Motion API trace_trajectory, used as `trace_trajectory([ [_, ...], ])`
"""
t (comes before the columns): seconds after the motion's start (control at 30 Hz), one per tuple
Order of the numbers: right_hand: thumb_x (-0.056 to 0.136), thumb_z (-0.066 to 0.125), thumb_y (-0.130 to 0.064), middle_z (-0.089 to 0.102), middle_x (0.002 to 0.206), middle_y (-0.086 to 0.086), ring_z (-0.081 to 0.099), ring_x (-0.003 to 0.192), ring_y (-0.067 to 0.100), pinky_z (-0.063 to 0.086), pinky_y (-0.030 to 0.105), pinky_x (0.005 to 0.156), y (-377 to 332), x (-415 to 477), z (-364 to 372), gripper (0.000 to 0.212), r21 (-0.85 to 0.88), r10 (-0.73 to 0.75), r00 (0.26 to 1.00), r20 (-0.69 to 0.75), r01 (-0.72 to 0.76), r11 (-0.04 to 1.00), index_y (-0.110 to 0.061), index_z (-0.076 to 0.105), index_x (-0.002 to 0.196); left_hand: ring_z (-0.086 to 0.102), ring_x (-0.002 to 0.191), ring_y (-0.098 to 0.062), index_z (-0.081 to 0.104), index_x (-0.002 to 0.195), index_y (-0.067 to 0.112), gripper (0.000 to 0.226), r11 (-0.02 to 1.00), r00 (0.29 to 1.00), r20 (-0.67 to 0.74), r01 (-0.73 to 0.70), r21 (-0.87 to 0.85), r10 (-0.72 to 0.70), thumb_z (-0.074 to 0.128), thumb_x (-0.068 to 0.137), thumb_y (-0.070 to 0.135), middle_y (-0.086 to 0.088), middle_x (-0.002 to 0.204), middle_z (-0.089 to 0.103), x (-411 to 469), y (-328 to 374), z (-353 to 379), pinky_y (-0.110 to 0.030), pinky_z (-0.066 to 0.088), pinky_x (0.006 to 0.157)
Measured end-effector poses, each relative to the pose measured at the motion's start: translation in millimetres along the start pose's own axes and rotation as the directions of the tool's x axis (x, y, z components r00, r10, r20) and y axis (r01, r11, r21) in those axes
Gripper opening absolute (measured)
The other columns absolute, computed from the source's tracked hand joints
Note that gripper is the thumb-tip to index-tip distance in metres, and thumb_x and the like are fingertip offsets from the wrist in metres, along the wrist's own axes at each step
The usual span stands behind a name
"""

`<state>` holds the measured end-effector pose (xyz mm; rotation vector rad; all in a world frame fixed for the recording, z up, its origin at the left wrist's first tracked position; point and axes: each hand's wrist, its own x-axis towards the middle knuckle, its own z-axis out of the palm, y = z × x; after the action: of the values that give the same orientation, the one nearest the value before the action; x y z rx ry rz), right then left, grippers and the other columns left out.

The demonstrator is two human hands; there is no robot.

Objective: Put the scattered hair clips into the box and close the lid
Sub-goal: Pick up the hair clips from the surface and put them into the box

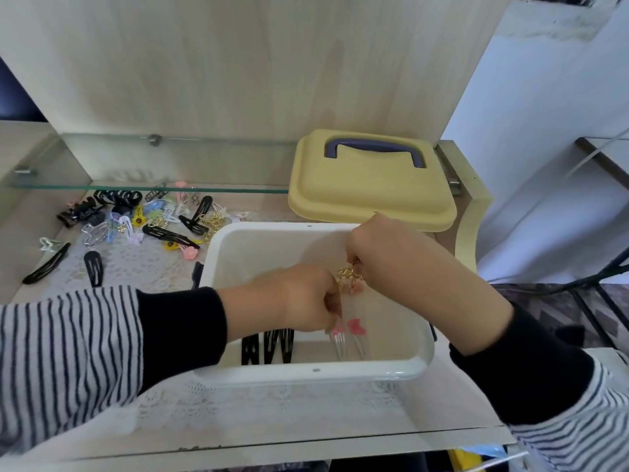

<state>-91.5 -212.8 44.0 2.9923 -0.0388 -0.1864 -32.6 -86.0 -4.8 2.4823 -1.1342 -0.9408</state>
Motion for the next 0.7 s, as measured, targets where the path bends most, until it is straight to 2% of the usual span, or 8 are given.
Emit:
trace_trajectory([
  [0.07,0.087,0.06,-0.004,0.058,0.101,0.008,0.062,0.085,0.025,0.051,0.03,0.066,0.6,0.8,0.5,0.024,0.009,0.005,1.0,0.0,-0.005,1.0,-0.016,0.066,0.107,0.06,0.089,-0.011,0.073,0.099,0.026,0.016,1.0,1.0,0.0,-0.004,0.011,0.004,0.064,0.085,0.025,0.019,0.078,0.058,-0.2,0.5,-0.7,-0.032,0.052,0.088],
  [0.17,0.087,0.061,-0.007,0.059,0.101,0.008,0.062,0.086,0.026,0.054,0.034,0.072,2.1,2.1,1.2,0.023,0.034,0.001,1.0,0.0,-0.001,0.999,-0.016,0.066,0.107,0.059,0.094,-0.009,0.072,0.104,0.029,0.024,1.0,1.0,0.008,0.001,0.011,-0.002,0.06,0.086,0.019,0.015,0.095,0.064,-3.4,-0.1,-2.0,-0.027,0.05,0.089],
  [0.27,0.087,0.063,-0.009,0.06,0.102,0.009,0.063,0.088,0.026,0.055,0.037,0.075,3.1,1.5,1.2,0.022,0.061,-0.002,1.0,0.001,0.002,0.998,-0.015,0.066,0.107,0.057,0.092,-0.007,0.068,0.107,0.031,0.024,1.0,1.0,-0.015,-0.004,0.009,0.004,0.058,0.088,0.02,0.015,0.103,0.067,-12.4,0.6,-10.3,-0.022,0.046,0.082],
  [0.33,0.086,0.063,-0.009,0.061,0.1,0.007,0.063,0.088,0.026,0.055,0.037,0.074,4.2,1.0,1.8,0.021,0.078,-0.002,1.0,-0.013,0.003,0.997,-0.016,0.067,0.105,0.057,0.093,-0.004,0.065,0.105,0.036,0.018,0.995,0.996,-0.086,-0.008,0.097,0.016,0.057,0.09,0.029,0.019,0.102,0.065,-23.3,-0.3,-19.7,-0.021,0.042,0.077],
  [0.4,0.084,0.062,-0.007,0.063,0.1,0.006,0.063,0.088,0.026,0.055,0.038,0.072,5.3,1.3,3.1,0.023,0.111,-0.007,1.0,-0.015,0.009,0.994,-0.017,0.069,0.103,0.056,0.095,0.0,0.063,0.102,0.041,0.015,0.977,0.966,-0.254,0.015,0.215,0.041,0.053,0.09,0.038,0.024,0.096,0.063,-36.5,-4.6,-28.9,-0.02,0.04,0.074],
  [0.53,0.087,0.06,-0.012,0.062,0.107,0.001,0.062,0.093,0.024,0.048,0.027,0.064,0.6,0.4,-5.2,0.024,0.137,-0.025,0.999,0.046,0.019,0.99,-0.024,0.069,0.106,0.058,0.087,0.001,0.061,0.091,0.037,0.007,0.968,0.742,-0.645,-0.022,0.251,0.184,0.055,0.088,0.038,0.023,0.086,0.062,-57.0,-23.6,-43.1,-0.018,0.041,0.066],
  [0.63,0.09,0.057,-0.021,0.059,0.108,-0.006,0.061,0.095,0.018,0.029,0.018,0.047,-10.4,0.3,-12.3,0.022,0.146,-0.075,0.996,0.052,0.067,0.987,-0.032,0.068,0.106,0.058,0.083,-0.005,0.062,0.089,0.033,0.01,0.981,0.592,-0.783,-0.086,0.174,0.191,0.054,0.084,0.033,0.015,0.083,0.059,-63.2,-46.3,-46.3,-0.027,0.047,0.069],
  [0.7,0.09,0.056,-0.021,0.062,0.105,-0.011,0.061,0.092,0.015,0.039,0.02,0.051,-19.3,3.5,-12.8,0.021,0.166,-0.108,0.993,0.038,0.1,0.981,-0.034,0.069,0.102,0.057,0.085,-0.009,0.063,0.095,0.029,0.013,0.99,0.527,-0.838,-0.064,0.125,0.14,0.054,0.085,0.03,0.012,0.089,0.056,-64.5,-62.0,-43.5,-0.03,0.047,0.073],
])
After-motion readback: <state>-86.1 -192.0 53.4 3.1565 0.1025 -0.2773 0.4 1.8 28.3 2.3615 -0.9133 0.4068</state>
